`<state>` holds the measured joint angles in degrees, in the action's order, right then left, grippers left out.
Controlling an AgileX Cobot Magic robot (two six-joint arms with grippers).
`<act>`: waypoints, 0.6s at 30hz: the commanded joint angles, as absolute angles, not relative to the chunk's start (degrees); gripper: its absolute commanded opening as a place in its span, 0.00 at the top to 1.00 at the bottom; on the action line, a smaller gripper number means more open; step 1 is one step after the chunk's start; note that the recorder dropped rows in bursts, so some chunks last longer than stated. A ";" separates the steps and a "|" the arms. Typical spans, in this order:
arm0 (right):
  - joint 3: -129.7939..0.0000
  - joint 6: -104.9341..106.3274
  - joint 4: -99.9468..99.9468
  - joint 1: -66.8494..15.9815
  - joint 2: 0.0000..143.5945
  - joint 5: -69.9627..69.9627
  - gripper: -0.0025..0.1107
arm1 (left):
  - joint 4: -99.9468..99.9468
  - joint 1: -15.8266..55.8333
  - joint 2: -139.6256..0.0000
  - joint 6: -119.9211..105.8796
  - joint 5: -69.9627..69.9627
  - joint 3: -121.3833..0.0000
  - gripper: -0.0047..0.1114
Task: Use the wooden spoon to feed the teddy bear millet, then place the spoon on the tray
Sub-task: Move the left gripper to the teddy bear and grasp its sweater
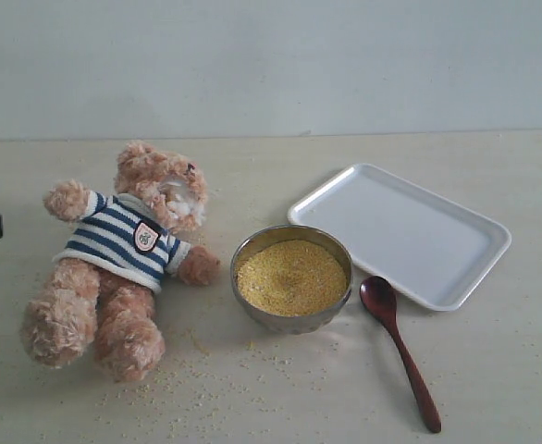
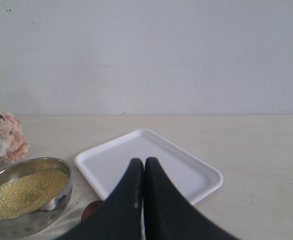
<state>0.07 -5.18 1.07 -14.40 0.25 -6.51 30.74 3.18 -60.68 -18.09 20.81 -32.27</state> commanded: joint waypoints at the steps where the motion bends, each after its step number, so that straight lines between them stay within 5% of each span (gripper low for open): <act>1: 0.00 -5.22 1.13 -14.22 0.00 -5.85 0.98 | 33.66 3.35 -70.63 -23.70 17.64 -37.48 0.36; 18: 0.00 -5.22 1.13 -14.22 0.00 -5.85 0.98 | 69.69 3.35 -94.74 -62.26 26.52 -46.46 0.32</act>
<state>0.07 -5.18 1.07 -14.40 0.25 -6.51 61.26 3.18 -92.54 -54.32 24.93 -45.64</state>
